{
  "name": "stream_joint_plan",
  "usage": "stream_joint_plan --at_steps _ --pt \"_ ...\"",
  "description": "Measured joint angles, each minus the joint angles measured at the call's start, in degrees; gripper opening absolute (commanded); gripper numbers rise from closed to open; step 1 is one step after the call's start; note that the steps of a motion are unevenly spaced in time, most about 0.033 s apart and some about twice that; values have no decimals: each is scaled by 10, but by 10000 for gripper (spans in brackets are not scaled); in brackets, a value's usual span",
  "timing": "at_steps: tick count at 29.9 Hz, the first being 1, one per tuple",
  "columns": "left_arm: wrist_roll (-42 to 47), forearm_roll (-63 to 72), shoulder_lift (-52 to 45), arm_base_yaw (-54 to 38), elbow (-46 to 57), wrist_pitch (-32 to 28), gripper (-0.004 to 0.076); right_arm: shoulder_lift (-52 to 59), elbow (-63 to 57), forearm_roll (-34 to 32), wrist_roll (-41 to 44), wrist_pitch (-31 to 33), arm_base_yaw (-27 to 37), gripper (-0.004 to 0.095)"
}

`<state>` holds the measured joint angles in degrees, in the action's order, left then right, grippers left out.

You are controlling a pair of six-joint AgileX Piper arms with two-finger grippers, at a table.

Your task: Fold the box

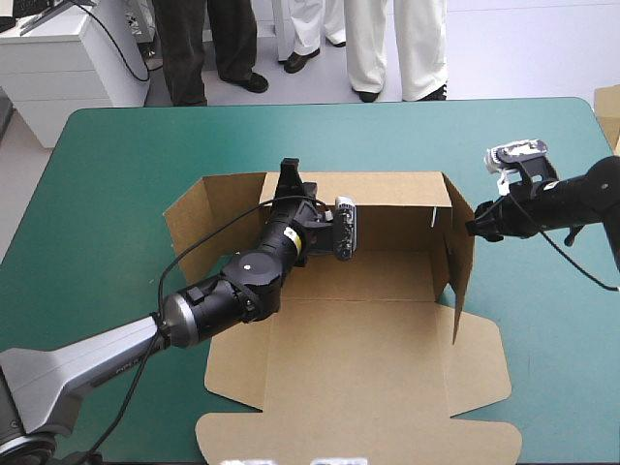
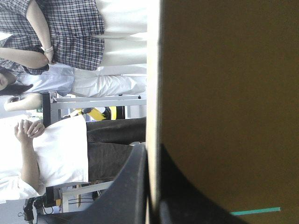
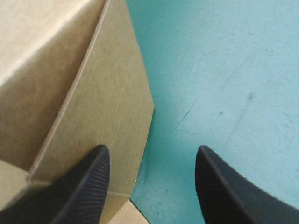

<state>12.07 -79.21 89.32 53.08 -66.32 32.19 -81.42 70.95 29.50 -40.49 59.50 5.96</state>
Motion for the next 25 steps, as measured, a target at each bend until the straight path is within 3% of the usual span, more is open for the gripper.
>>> stream_joint_plan --at_steps 8,17,25 --pt "0 0 0 0 0 9 -32 51 -87 64 -119 -14 0 513" --pt "5 0 0 0 0 7 -32 68 -128 135 -256 -24 0 727" --pt "5 -10 0 0 0 9 -32 55 -130 193 -318 -57 -17 728"
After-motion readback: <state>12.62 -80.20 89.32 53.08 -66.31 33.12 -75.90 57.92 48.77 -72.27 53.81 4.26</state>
